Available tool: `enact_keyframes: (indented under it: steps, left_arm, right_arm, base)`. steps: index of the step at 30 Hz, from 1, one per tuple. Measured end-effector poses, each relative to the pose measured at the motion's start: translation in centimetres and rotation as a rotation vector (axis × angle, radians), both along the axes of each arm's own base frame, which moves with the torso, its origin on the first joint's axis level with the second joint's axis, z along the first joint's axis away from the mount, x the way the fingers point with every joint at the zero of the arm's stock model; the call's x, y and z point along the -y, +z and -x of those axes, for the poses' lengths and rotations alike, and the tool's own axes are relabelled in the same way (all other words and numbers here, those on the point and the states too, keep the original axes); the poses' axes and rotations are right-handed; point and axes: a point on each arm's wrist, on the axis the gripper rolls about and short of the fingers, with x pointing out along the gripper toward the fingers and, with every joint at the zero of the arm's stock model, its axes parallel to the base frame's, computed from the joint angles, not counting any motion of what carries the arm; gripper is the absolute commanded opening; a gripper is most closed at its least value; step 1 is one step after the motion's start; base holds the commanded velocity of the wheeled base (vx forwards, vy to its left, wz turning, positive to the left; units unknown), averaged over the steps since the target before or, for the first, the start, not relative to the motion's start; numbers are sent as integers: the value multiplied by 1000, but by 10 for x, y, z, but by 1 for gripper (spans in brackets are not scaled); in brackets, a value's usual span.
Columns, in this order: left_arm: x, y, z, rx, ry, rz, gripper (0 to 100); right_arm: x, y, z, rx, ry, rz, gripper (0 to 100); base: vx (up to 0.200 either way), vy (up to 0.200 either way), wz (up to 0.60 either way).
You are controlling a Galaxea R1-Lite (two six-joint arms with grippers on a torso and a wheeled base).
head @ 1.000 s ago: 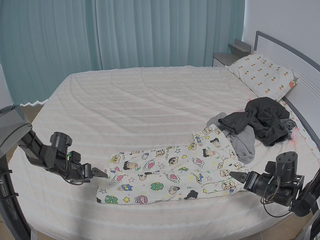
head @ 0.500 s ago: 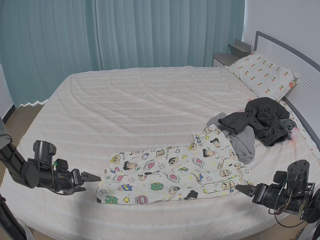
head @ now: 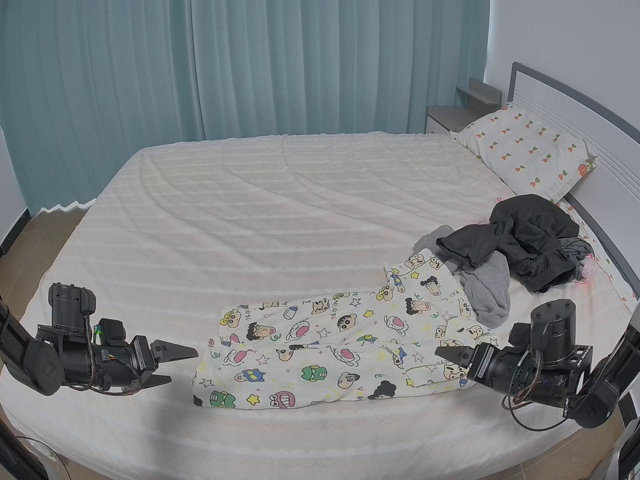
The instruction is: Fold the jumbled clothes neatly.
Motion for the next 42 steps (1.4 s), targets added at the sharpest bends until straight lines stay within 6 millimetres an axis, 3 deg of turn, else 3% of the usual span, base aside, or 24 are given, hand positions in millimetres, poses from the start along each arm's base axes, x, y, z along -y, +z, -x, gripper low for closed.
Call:
enact_keyframes:
  steps: [7,12,18,25,38,39,42]
  left_arm:
    - [1,-1,4,-3,-8,9,100]
    - [1,-4,5,-18,-17,21,100]
    - [1,-8,4,-30,-25,32,100]
    - [1,-16,2,-59,-28,38,100]
    - [1,-22,0,-77,-27,39,100]
    - [1,-22,0,-77,-27,39,100]
    - [1,-22,0,-78,-26,39,100]
  right_arm:
    - [-14,-12,-6,-57,-96,-94,100]
    - [-15,-25,-24,38,-119,-107,100]
    - [-6,-56,-36,81,-155,-57,100]
    - [13,-89,-37,-10,-228,33,100]
    - [18,-98,-49,-11,-277,20,100]
    - [18,-97,-50,-5,-285,21,0]
    - [18,-97,-53,10,-308,28,0]
  base:
    - [0,0,0]
    - [0,0,0]
    - [0,0,0]
    - [0,0,0]
    - [0,0,0]
    - [0,0,0]
    - [0,0,0]
